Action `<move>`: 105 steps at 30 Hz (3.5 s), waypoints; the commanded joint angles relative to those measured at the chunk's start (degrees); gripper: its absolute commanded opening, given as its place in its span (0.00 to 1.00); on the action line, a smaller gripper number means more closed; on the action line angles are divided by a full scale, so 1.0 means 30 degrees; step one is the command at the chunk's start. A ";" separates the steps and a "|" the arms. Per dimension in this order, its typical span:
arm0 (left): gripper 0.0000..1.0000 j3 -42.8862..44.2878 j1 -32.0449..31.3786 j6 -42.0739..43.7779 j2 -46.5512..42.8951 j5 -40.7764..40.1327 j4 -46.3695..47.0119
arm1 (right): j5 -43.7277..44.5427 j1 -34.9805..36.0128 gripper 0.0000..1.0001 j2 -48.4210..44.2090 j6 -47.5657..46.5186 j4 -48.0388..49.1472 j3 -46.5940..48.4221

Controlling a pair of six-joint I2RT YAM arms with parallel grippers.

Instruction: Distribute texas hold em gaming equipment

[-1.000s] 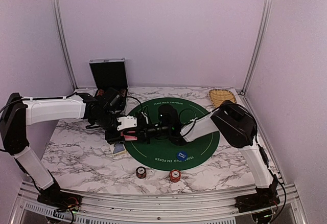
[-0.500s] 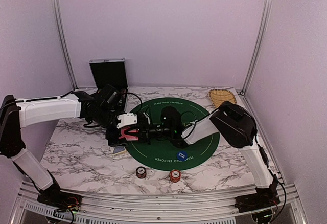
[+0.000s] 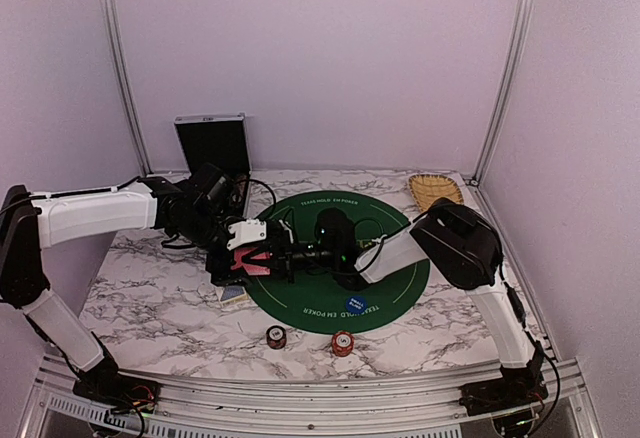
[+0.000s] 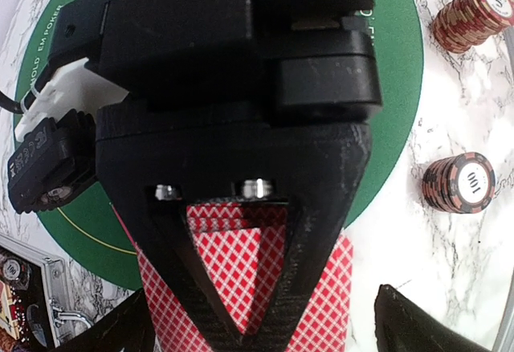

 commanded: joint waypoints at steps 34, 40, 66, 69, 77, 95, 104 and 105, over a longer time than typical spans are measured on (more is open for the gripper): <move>0.38 -0.0785 0.0003 0.0014 -0.0819 0.0376 0.0566 | -0.0110 0.0085 0.14 -0.0352 -0.0807 -0.1073 0.1075; 0.67 -0.1120 -0.0155 0.0076 -0.0688 -0.0029 0.0621 | -0.0130 0.0086 0.03 -0.0502 -0.0738 -0.0839 0.1191; 0.92 -0.1424 -0.0051 0.0497 -0.0298 -0.0733 0.1525 | -0.0433 0.0320 0.00 -0.0548 -0.0281 0.0180 0.1017; 0.83 -0.1404 0.0002 0.0626 -0.0251 -0.0634 0.1325 | -0.0421 0.0312 0.00 -0.0518 -0.0290 0.0151 0.1017; 0.63 -0.0937 0.0032 0.0874 -0.0399 -0.0709 0.0832 | -0.0443 0.0276 0.00 -0.0433 -0.1043 -0.1206 0.1162; 0.27 -0.0294 0.0029 0.0941 -0.0287 -0.0708 -0.0135 | -0.0120 -0.0219 0.34 -0.1250 -0.2419 -0.2984 0.0658; 0.18 -0.0320 0.0014 0.0993 -0.0202 -0.1215 -0.0373 | -0.0105 -0.0608 0.58 -0.1749 -0.2772 -0.3074 0.0131; 0.18 -0.0320 0.0031 0.0979 -0.0181 -0.1284 -0.0356 | -0.0107 -0.0664 0.59 -0.1868 -0.2874 -0.3171 0.0038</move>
